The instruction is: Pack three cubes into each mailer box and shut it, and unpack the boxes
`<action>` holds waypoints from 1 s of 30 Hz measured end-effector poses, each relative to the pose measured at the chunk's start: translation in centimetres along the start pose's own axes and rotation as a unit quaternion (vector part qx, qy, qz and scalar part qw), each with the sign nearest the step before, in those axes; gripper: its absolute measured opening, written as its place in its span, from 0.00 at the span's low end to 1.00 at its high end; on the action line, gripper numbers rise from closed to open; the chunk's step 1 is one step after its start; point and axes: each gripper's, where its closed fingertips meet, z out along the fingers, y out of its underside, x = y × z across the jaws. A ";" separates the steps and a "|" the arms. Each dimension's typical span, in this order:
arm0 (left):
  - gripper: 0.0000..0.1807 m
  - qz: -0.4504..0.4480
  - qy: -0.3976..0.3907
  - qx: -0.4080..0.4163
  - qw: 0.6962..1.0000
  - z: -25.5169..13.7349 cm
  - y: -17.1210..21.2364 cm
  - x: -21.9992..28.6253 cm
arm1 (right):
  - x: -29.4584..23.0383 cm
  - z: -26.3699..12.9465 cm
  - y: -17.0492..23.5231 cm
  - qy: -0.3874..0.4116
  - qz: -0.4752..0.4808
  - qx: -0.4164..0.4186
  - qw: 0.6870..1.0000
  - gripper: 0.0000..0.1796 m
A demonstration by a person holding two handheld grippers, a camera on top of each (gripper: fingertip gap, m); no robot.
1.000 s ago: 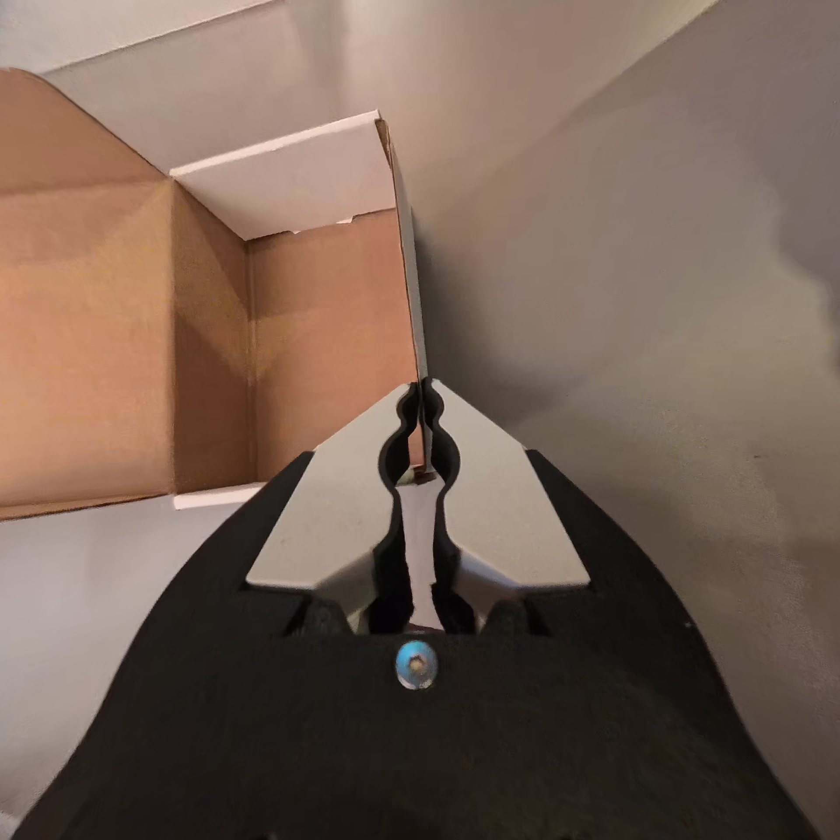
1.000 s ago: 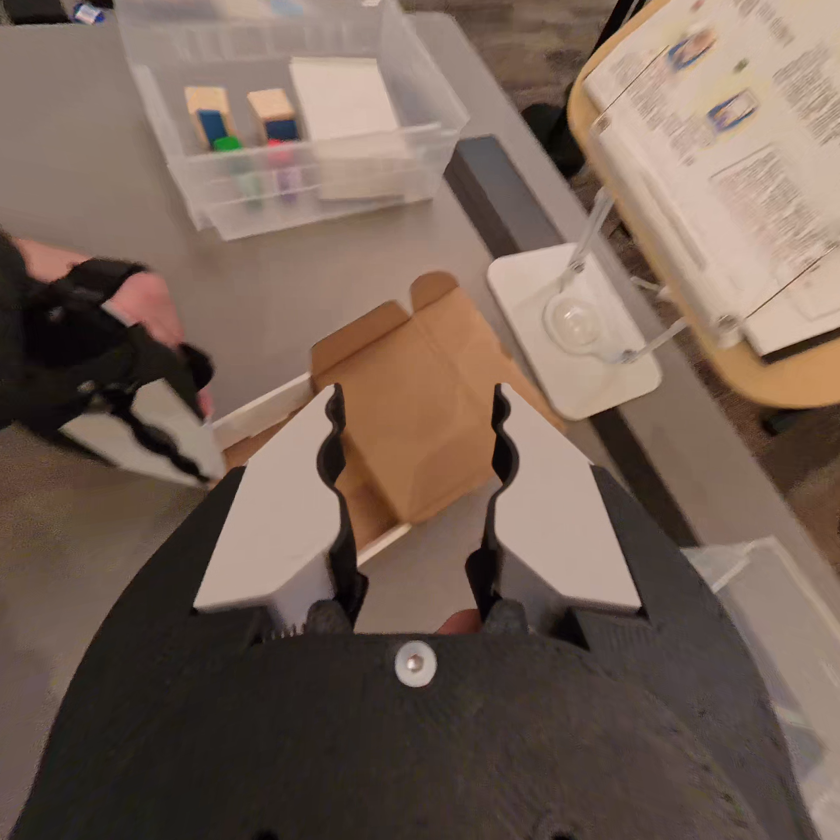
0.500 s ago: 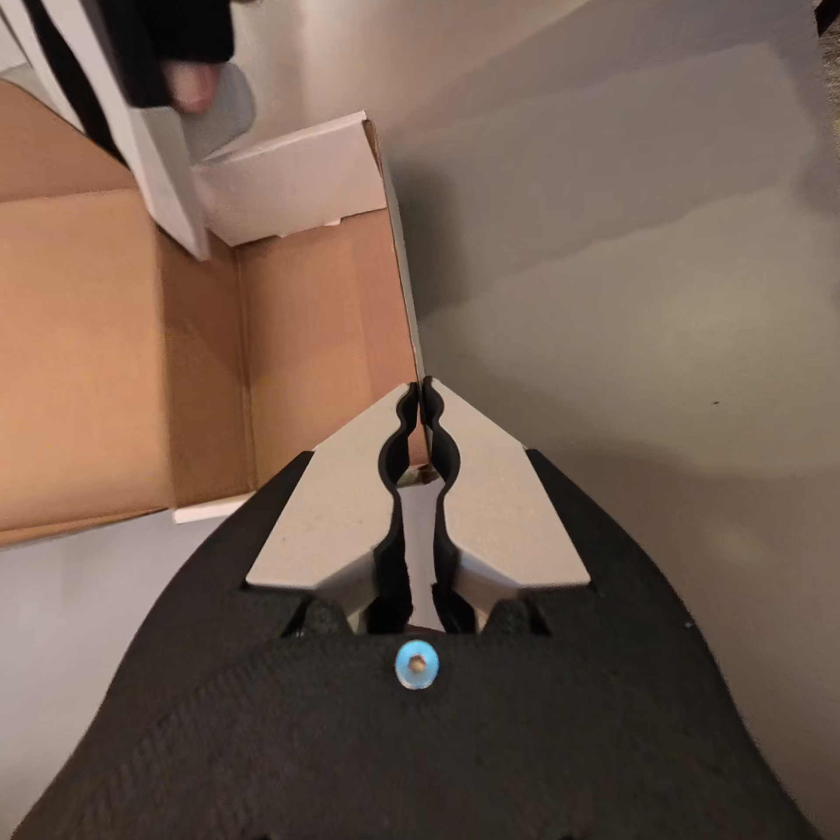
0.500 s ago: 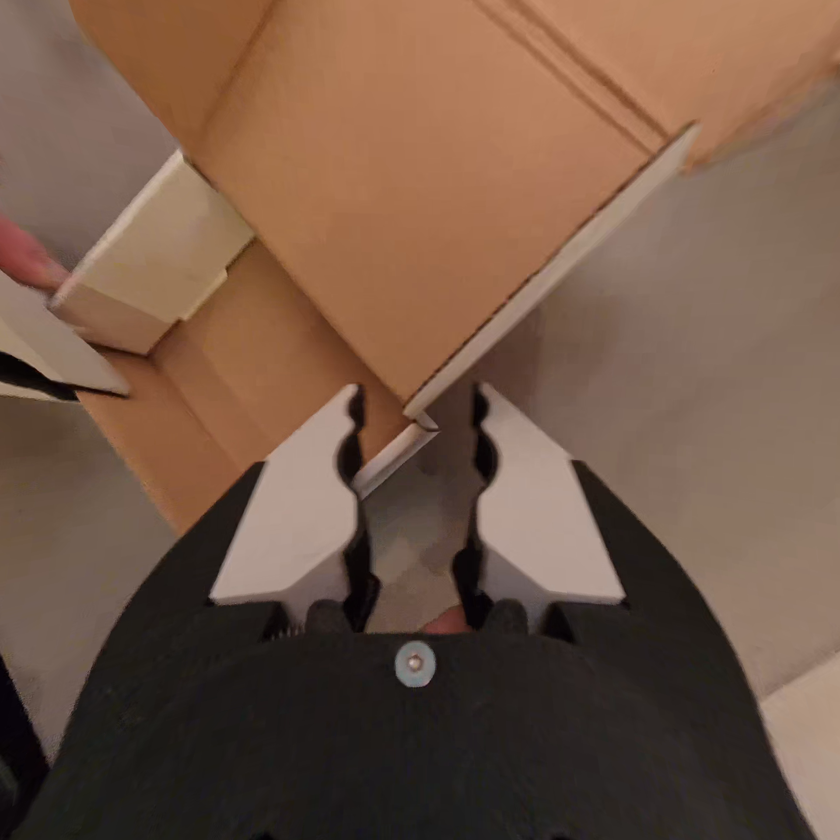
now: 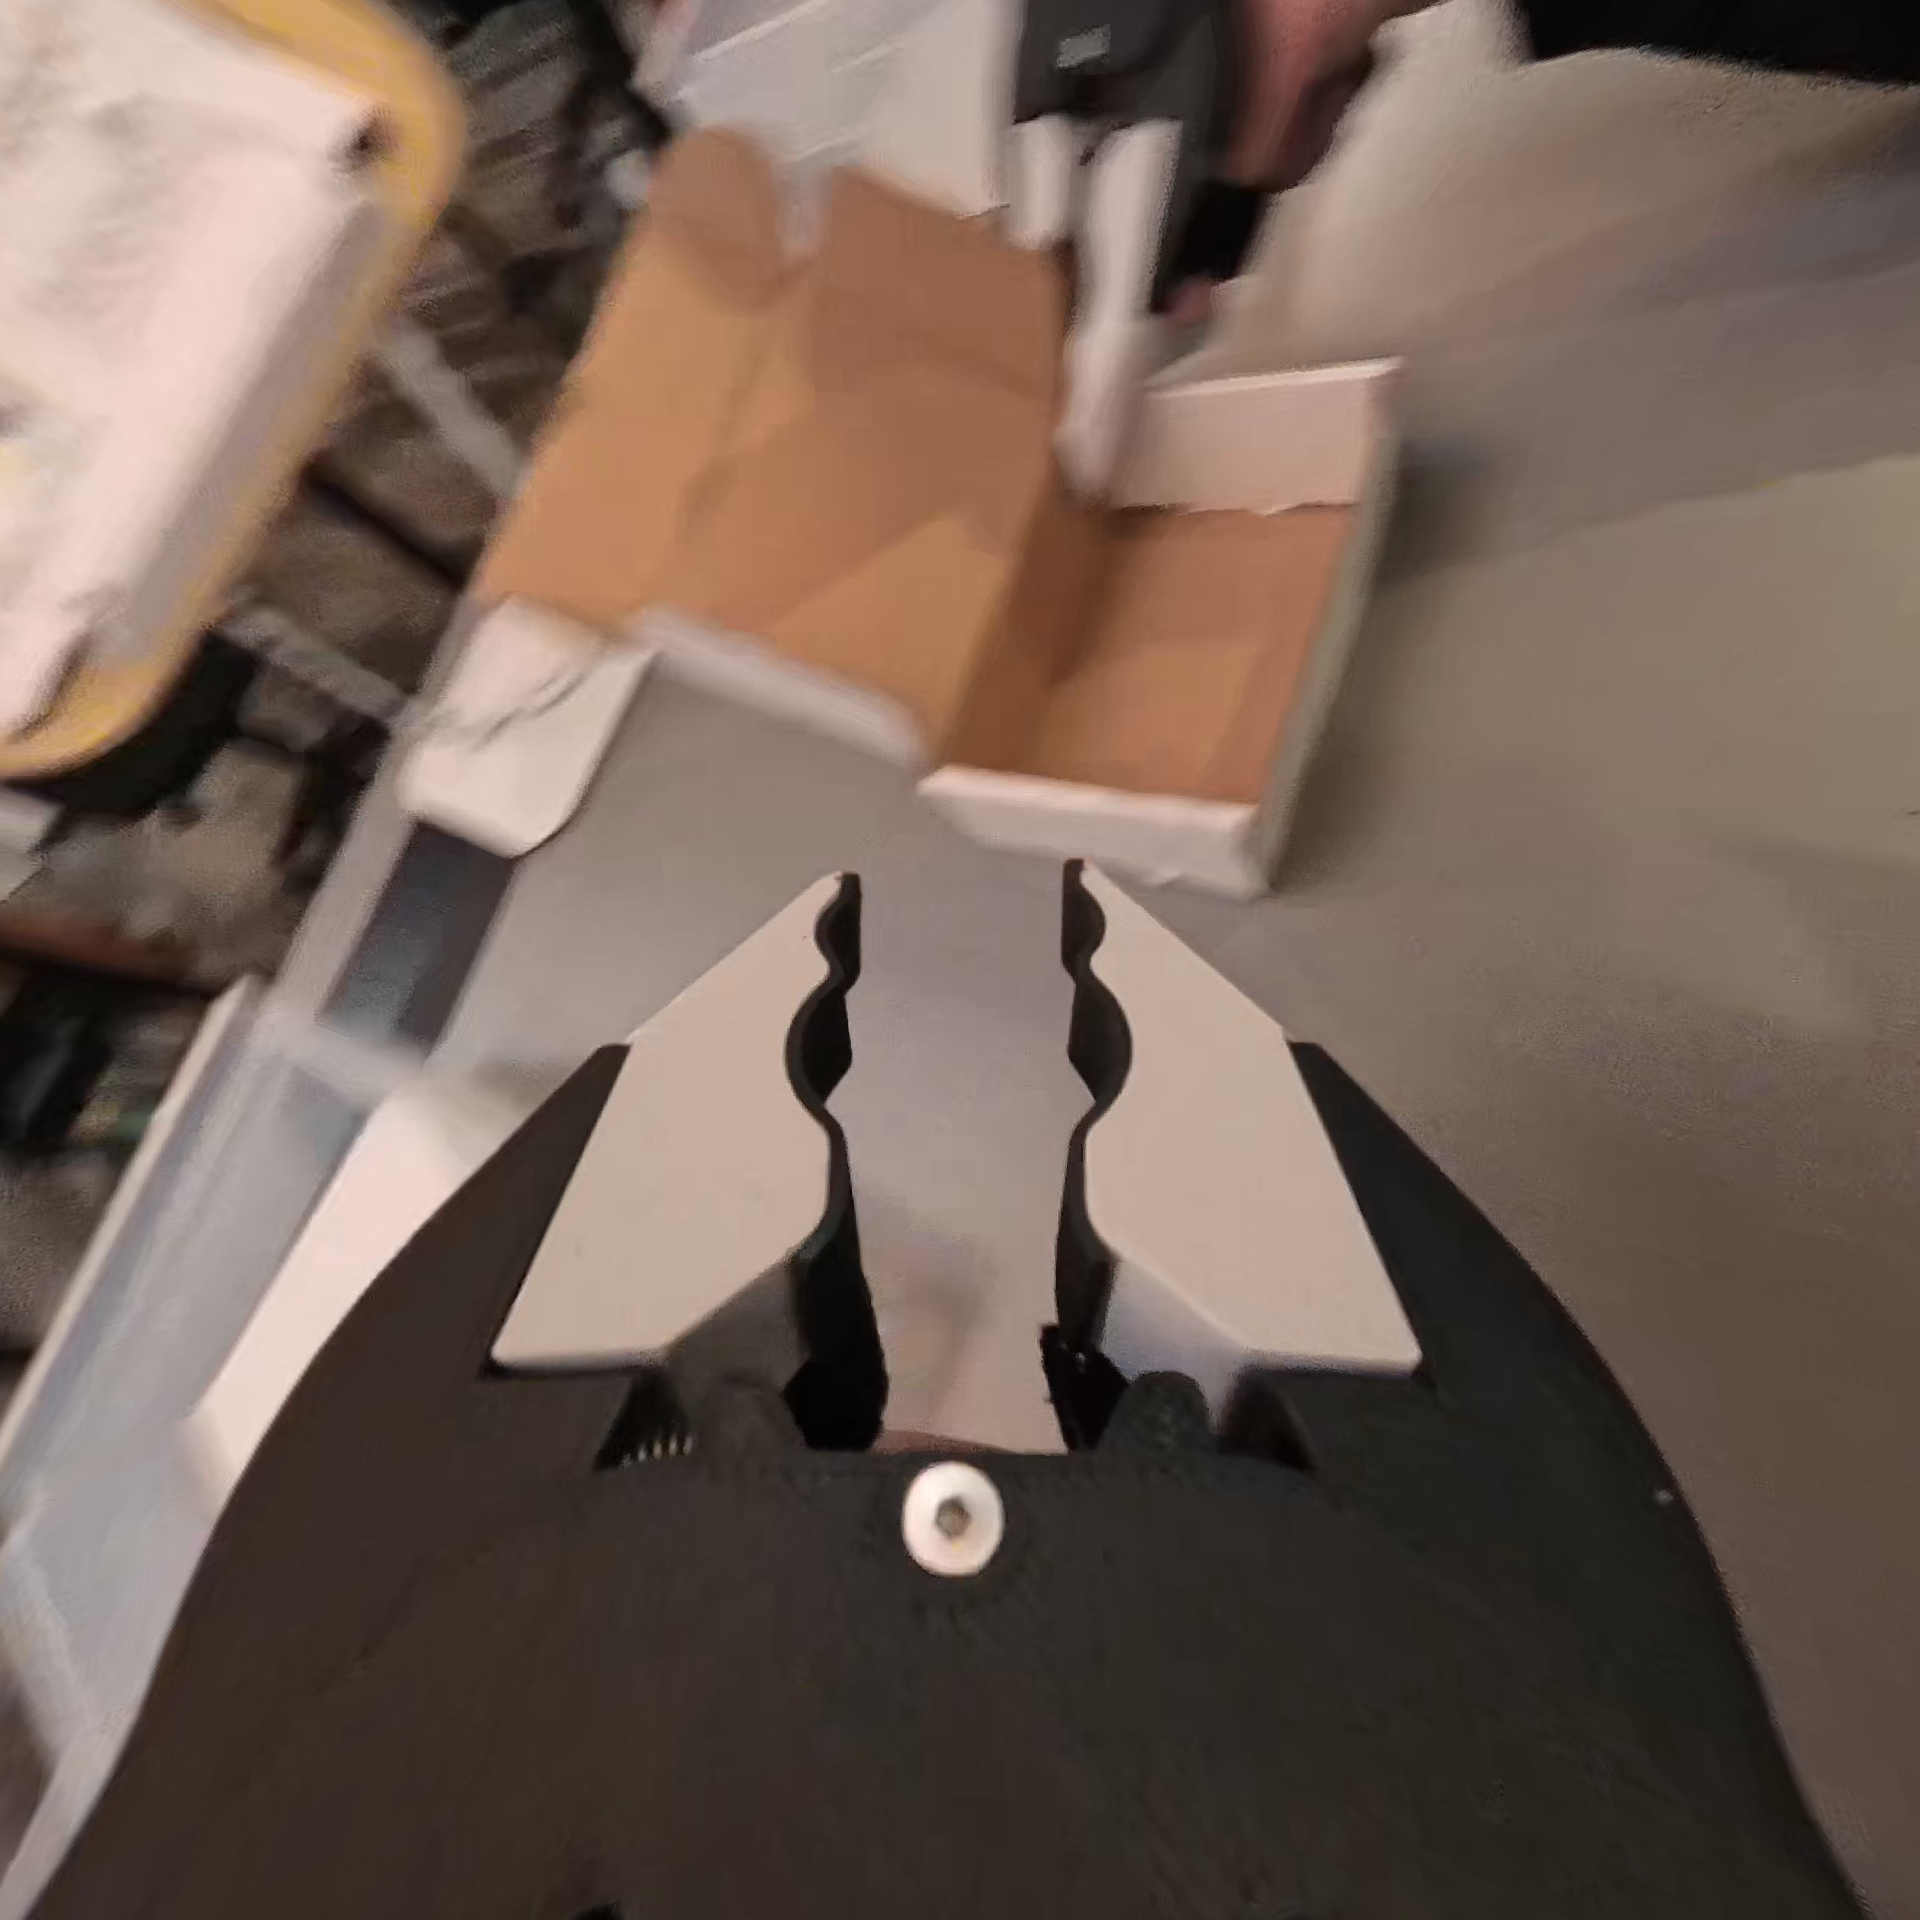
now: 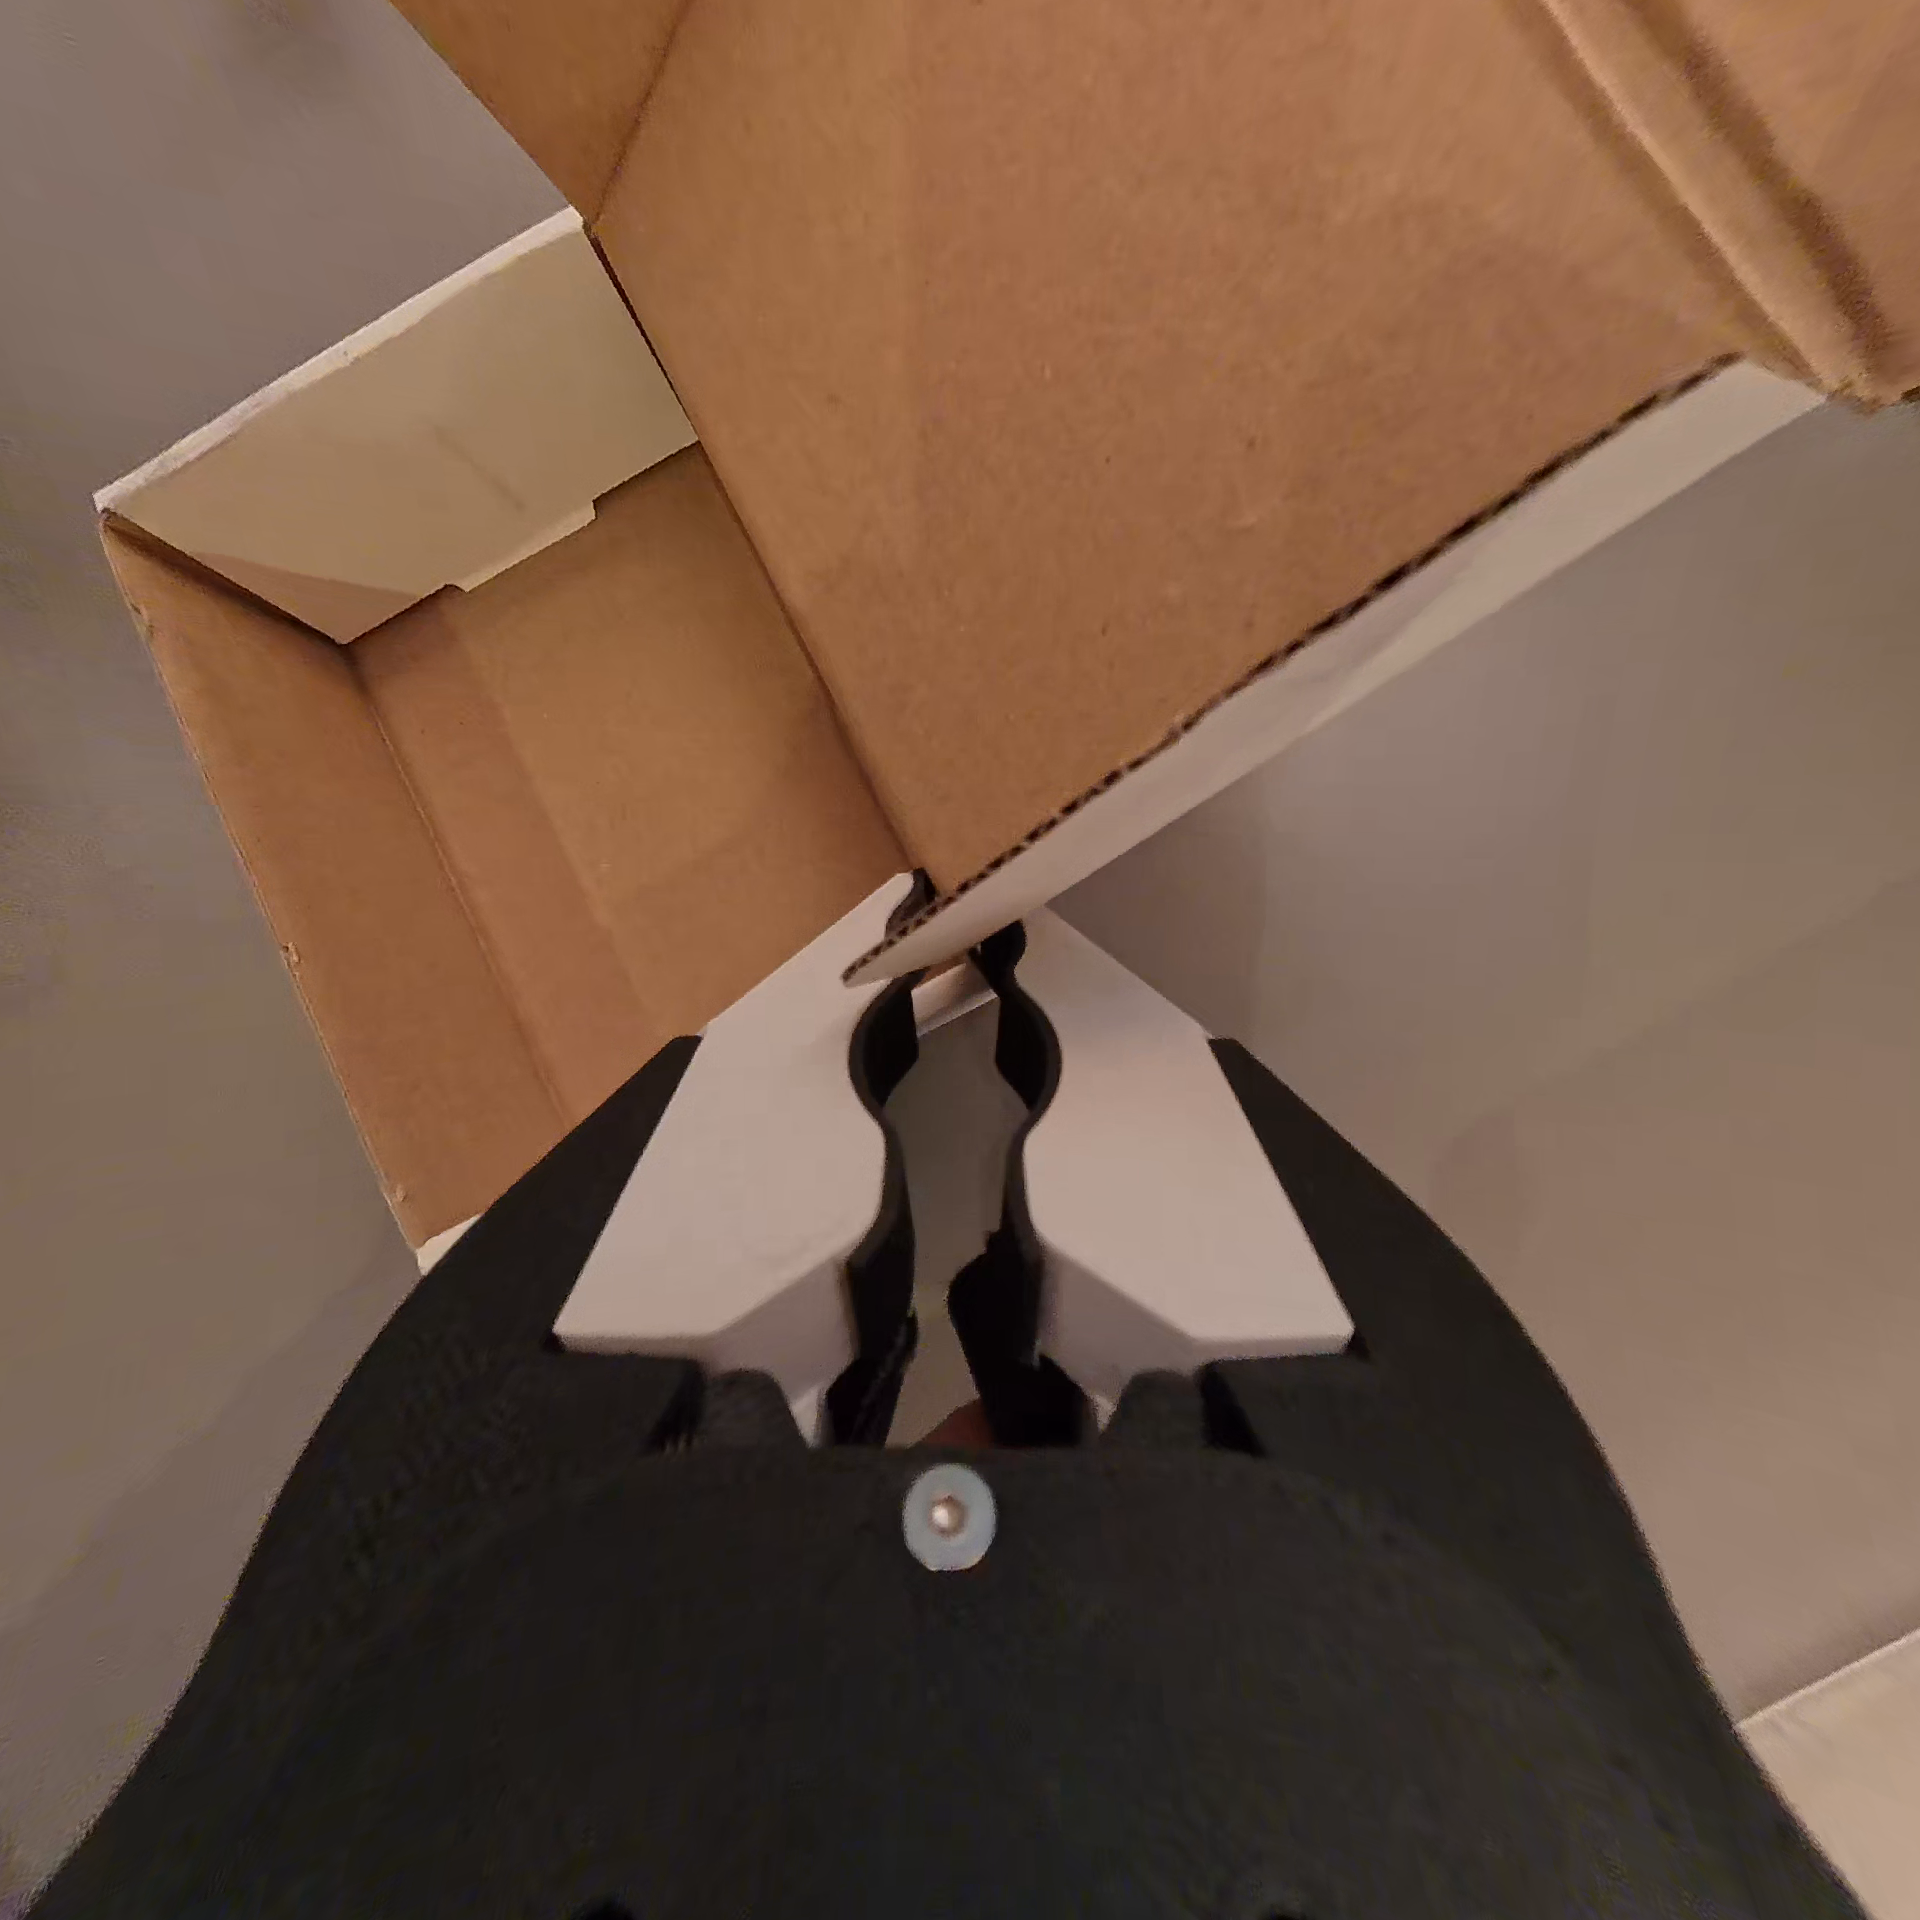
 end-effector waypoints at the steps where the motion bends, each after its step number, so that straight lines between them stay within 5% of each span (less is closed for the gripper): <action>1: 0.20 -0.020 -0.041 -0.017 0.999 -1.5 1.4 -2.7 | 0.0 0.0 0.0 -0.001 -0.001 0.001 1.000 0.04; 6: 0.24 -0.181 -0.156 -0.119 0.964 -5.6 11.2 -13.9 | 0.0 0.1 -0.1 -0.008 -0.003 0.013 1.000 0.04; 13: 0.32 -0.294 -0.149 -0.291 0.898 -2.6 22.5 -17.8 | -0.4 0.2 -0.2 -0.006 -0.011 0.018 1.000 0.04; 19: 0.35 -0.330 -0.146 -0.358 0.861 -1.2 26.1 -18.2 | -0.6 0.3 -0.3 -0.013 -0.011 0.026 1.000 0.04; 23: 0.28 -0.357 -0.143 -0.359 0.850 -0.1 27.4 -18.1 | -0.7 0.3 -0.4 -0.014 -0.014 0.028 0.999 0.04; 30: 0.25 -0.339 -0.161 -0.332 0.866 -0.3 26.8 -18.5 | -0.7 0.3 -0.4 -0.015 -0.012 0.036 0.999 0.04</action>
